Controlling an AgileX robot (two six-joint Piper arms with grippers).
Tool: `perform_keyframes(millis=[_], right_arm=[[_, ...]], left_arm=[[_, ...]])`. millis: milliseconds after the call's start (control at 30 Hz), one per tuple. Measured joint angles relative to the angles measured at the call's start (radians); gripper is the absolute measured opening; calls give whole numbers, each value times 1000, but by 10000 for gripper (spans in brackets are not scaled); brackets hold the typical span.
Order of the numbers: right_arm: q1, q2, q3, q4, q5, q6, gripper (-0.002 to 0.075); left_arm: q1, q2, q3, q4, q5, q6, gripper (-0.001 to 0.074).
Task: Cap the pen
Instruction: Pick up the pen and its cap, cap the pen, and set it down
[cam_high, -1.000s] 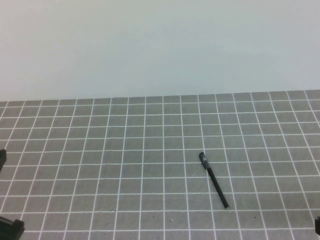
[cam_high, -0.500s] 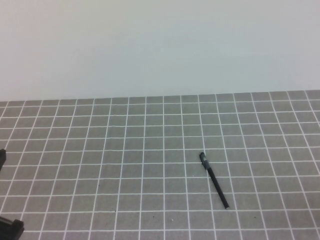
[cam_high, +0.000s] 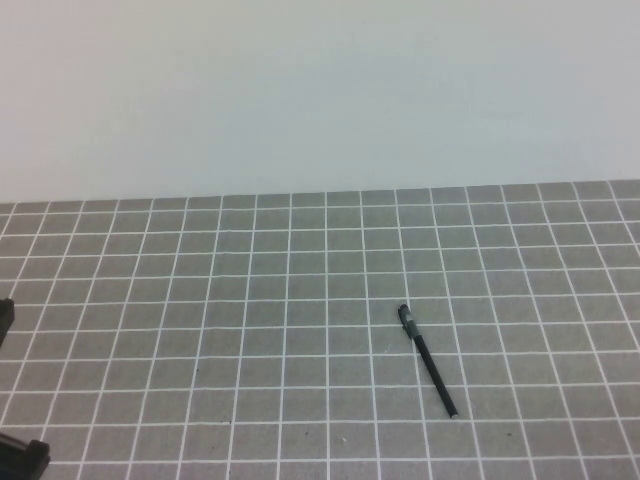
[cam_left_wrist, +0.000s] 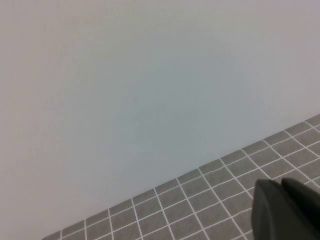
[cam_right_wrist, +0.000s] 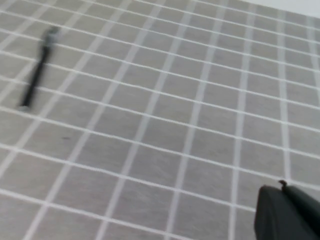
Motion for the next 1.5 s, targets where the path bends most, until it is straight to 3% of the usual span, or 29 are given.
perform_keyframes(millis=[167,333,800,1033,1500], right_arm=[[-108,-94,54,43,22,-2,0],[-150,-173,59,65,108,-2,0],[-150,-190,59,81,95,7,0],[-150,-192,59,-156,90,307,0],[-150,-190,59,-165,91,310,-1]], left_arm=[[0,0,0,0,0,0,1],[0,0,0,0,0,0,1],[0,0,0,0,0,0,1],[0,0,0,0,0,0,1],[0,0,0,0,0,0,1]])
